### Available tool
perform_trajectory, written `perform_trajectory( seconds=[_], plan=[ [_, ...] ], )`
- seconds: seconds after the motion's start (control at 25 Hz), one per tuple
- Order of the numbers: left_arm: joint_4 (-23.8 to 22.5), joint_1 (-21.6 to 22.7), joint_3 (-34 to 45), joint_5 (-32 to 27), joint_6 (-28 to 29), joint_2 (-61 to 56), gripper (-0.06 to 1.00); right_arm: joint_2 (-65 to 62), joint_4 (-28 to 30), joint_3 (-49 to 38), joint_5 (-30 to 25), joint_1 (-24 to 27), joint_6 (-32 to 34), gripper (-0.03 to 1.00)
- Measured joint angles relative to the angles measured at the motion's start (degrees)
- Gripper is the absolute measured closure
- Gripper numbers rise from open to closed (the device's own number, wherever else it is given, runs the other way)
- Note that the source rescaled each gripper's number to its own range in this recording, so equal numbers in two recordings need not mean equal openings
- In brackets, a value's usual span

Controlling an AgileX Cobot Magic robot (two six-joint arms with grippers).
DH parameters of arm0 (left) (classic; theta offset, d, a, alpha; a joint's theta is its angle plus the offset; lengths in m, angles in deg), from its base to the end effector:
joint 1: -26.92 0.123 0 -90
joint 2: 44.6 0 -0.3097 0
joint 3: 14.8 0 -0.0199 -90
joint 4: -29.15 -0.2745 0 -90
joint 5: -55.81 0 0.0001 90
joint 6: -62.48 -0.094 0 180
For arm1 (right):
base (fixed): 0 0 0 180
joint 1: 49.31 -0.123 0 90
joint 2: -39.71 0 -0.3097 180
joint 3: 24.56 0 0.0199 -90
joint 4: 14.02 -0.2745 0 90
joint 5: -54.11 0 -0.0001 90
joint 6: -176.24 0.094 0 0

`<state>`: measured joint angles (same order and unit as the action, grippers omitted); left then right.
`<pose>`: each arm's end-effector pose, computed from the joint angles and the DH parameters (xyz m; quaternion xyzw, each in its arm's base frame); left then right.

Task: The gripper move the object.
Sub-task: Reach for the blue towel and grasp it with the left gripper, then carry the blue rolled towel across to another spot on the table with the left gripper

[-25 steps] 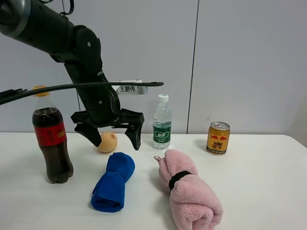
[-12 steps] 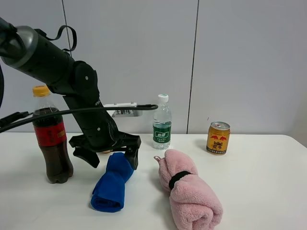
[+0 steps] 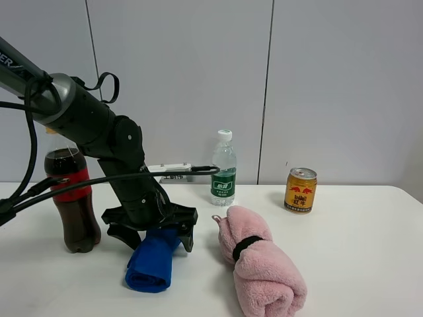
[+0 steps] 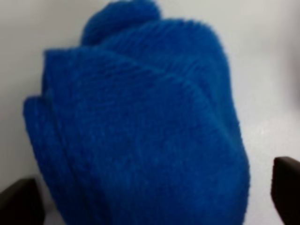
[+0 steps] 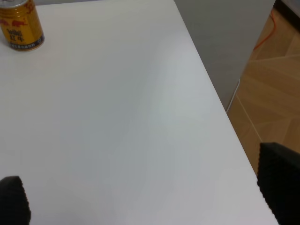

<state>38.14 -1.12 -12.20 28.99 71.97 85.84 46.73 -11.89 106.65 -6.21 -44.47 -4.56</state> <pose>0.3920 -0.2163 0.0980 0.0963 0.9788 -0.1006 0.1499 -0.0074 -0.0024 0.2901 0.0306 0.8479 -0.0446 0.5273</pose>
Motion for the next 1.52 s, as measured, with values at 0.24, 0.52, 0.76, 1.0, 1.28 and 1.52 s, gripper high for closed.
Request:
perform_trajectory(
  seconds=[0.24,0.52,0.76,1.0,1.28,1.52],
  plan=[
    [0.00,0.00,0.00,0.40,-0.12,0.00,0.01,0.00,0.00,0.00,0.00,0.00,0.00,-0.03],
    [-0.21,0.00,0.00,-0.35,-0.35,0.20,0.94,0.00,0.00,0.00,0.00,0.00,0.00,-0.03],
    [-3.02,-0.11,0.19,-2.36,-0.46,-4.25,0.93,0.00,0.00,0.00,0.00,0.00,0.00,-0.03],
    [-3.39,-2.18,0.19,-6.92,-0.80,-18.29,0.93,0.00,0.00,0.00,0.00,0.00,0.00,-0.03],
    [4.04,-4.45,-0.06,-10.53,1.32,-28.75,0.93,0.00,0.00,0.00,0.00,0.00,0.00,-0.03],
    [7.65,-8.53,-4.81,-10.83,1.68,-27.51,0.93,0.00,0.00,0.00,0.00,0.00,0.00,-0.03]
  ],
)
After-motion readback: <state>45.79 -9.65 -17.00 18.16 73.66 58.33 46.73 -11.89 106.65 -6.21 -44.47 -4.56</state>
